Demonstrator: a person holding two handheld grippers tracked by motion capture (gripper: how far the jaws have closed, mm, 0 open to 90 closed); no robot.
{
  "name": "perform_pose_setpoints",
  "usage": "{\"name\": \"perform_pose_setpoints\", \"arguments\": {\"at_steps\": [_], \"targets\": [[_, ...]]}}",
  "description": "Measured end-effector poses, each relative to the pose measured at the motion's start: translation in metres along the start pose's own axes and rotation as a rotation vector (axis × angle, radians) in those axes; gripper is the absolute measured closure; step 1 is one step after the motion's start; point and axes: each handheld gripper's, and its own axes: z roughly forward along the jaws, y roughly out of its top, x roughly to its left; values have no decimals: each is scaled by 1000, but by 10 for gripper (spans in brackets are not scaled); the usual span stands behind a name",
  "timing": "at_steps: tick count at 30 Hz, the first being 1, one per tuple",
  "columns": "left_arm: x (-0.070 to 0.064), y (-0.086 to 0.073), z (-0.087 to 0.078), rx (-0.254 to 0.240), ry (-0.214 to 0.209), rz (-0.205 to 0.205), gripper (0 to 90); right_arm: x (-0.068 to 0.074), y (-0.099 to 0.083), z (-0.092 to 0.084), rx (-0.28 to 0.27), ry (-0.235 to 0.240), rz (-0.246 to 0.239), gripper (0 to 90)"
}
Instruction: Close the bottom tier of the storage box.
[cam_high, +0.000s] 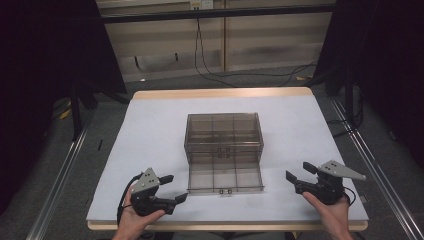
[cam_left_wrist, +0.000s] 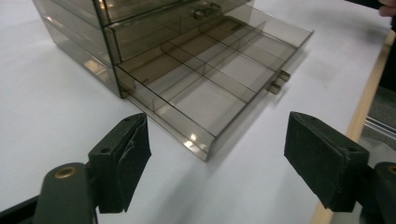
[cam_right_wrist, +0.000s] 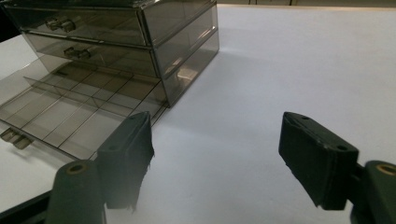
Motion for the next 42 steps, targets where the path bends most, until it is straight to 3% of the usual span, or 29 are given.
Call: {"name": "perform_pose_setpoints", "arguments": {"at_steps": [6,8,11,15,20,21,23,31,32,39,40,42], "targets": [[-5,0,-3,19,-44,12,281,4,0,3,27,20,-27,214],[-8,3,-4,25,-79,25,297,4,0,3,23,24,-20,214],[-9,5,-3,31,-109,27,362,3,0,3,24,24,-19,212],[-19,10,4,61,-148,65,460,3,0,3,26,26,-18,210],[-26,14,11,66,-183,85,562,3,0,4,32,27,-24,211],[-28,18,14,89,-188,109,606,3,-1,5,51,36,-21,207],[-29,20,16,101,-195,118,620,3,-1,6,54,42,-18,204],[-35,37,29,106,-222,155,696,5,-1,7,65,61,-22,193],[-37,39,33,114,-240,179,732,7,-1,7,62,55,-32,181],[-40,47,44,124,-266,198,858,6,0,6,53,59,-22,174],[-42,53,48,117,-249,200,884,6,0,6,52,57,-23,174],[-44,55,50,119,-254,203,899,6,0,7,53,60,-22,174]]}}
